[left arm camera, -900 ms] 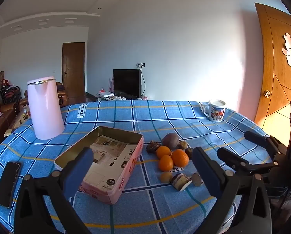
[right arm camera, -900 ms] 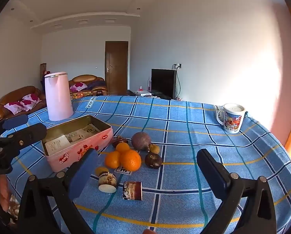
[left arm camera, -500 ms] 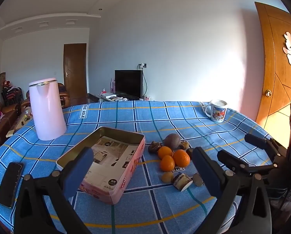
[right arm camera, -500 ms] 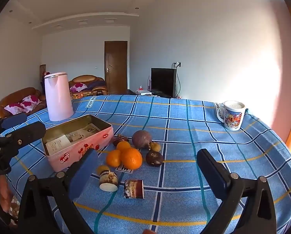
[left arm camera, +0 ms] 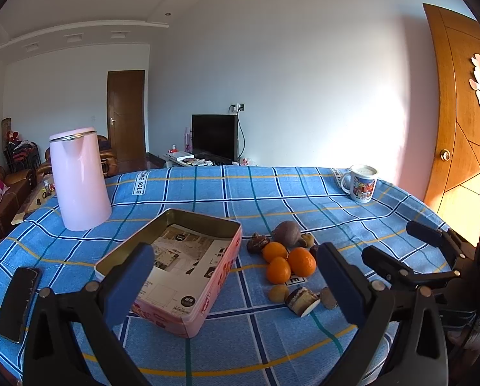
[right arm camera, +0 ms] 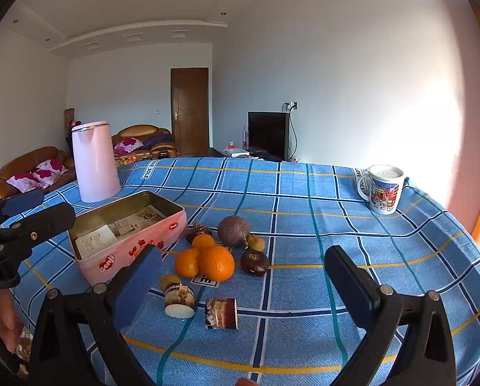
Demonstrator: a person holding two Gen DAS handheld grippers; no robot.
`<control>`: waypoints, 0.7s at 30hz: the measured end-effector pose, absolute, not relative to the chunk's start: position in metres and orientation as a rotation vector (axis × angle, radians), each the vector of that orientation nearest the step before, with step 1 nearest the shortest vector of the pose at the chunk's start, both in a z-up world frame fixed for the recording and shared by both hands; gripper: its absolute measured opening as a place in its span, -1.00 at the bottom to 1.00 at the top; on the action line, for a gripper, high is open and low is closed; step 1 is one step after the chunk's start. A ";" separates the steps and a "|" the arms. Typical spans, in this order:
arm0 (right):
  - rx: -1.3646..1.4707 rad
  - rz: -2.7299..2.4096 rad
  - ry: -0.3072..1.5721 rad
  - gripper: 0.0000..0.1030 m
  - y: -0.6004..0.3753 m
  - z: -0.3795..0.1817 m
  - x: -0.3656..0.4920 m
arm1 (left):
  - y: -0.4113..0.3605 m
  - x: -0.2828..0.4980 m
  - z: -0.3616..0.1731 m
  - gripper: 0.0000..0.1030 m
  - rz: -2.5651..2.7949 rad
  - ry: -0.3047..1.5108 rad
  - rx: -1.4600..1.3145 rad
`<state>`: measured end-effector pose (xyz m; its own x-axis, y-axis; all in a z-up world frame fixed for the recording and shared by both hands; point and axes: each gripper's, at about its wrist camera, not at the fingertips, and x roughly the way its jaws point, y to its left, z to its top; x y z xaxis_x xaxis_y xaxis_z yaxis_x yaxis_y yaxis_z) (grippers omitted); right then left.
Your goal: Organize fruits
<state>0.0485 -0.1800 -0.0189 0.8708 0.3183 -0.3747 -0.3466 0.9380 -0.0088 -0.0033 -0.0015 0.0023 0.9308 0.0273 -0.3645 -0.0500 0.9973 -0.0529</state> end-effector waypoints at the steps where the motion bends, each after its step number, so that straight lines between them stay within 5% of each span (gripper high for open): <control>1: -0.076 0.347 0.377 0.98 -0.180 -0.019 0.048 | -0.001 -0.003 0.002 1.00 0.038 0.373 -0.062; 21: -0.070 0.359 0.375 0.98 -0.178 -0.024 0.043 | -0.001 -0.006 -0.002 1.00 0.039 0.378 -0.051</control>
